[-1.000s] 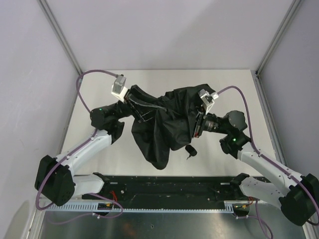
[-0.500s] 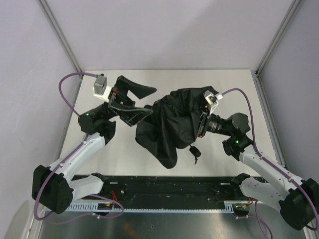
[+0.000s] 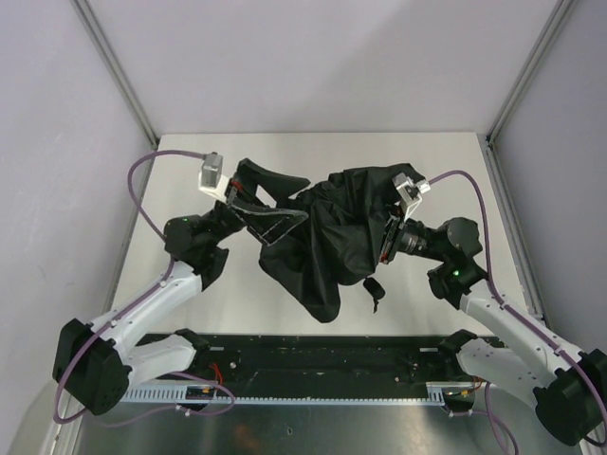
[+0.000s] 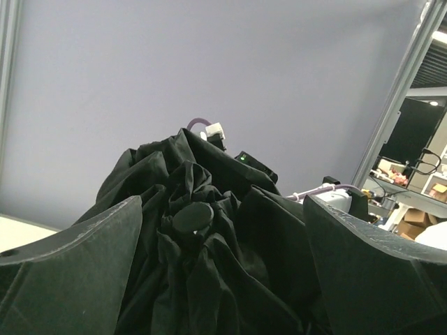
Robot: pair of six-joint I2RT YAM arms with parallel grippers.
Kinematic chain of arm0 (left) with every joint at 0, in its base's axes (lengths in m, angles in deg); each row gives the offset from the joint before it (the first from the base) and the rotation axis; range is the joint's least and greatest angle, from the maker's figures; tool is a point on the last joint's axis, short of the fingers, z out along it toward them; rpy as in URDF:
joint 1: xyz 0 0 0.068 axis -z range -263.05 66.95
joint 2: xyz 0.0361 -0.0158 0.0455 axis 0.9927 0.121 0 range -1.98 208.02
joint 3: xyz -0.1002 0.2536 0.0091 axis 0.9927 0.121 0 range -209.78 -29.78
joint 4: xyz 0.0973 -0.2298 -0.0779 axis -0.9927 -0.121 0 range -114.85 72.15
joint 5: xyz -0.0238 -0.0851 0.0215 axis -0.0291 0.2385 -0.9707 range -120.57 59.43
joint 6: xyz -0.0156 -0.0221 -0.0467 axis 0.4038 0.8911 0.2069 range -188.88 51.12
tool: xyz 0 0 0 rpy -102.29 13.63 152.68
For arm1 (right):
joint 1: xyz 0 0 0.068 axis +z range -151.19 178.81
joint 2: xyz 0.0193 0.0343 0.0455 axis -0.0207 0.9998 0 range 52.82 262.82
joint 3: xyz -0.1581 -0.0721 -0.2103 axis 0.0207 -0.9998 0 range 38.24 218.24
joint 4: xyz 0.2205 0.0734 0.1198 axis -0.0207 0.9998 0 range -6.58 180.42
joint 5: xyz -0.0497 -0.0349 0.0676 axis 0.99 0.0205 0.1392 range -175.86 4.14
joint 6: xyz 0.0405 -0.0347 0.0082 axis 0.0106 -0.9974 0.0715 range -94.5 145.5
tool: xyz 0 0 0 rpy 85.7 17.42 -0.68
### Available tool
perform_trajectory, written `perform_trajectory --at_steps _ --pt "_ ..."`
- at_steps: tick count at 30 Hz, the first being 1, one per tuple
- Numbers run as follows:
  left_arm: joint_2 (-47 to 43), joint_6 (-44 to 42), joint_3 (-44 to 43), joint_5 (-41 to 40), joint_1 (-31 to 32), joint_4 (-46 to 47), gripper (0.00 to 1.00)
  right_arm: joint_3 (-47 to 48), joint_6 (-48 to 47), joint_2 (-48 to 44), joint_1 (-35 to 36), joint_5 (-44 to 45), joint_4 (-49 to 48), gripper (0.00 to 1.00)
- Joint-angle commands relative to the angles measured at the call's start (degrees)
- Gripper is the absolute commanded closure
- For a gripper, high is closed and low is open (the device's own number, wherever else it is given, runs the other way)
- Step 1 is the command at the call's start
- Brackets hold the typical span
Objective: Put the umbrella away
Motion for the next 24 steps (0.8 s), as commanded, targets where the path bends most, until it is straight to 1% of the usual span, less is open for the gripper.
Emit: perform_trajectory --at_steps 1,7,12,14,16,18,19,22,24 --pt "2.15 -0.40 -2.39 -2.60 1.75 -2.26 0.01 2.23 -4.63 -1.83 0.36 1.74 0.78 1.00" --pt "5.24 -1.76 -6.48 1.08 4.85 -2.26 0.01 3.24 -8.66 -2.31 0.81 2.61 6.09 1.00" --pt "7.73 -1.56 -7.30 1.24 5.66 -2.28 0.01 3.98 -10.28 -2.66 1.49 2.44 7.38 1.00" --pt "8.78 -1.73 -7.94 2.12 5.78 -2.27 0.07 4.56 -12.25 -2.98 2.29 2.73 8.93 1.00" --pt "10.01 -1.45 -9.13 3.44 5.90 -2.26 0.19 5.10 -14.66 -3.59 3.27 3.85 10.97 1.00" --pt "10.91 -1.18 -9.87 4.34 6.02 -2.29 0.28 5.37 -15.83 -4.32 3.83 5.30 11.83 1.00" --pt "11.24 -1.37 -9.89 4.69 6.05 -2.32 0.27 5.41 -15.97 -4.76 3.89 5.92 11.75 1.00" --pt "10.77 -1.75 -8.43 4.09 5.92 -2.40 0.13 5.52 -16.42 -6.29 4.07 8.18 11.81 1.00" --pt "10.11 -1.93 -7.17 3.84 5.89 -2.47 0.09 5.54 -16.88 -7.19 4.12 9.02 11.75 1.00"
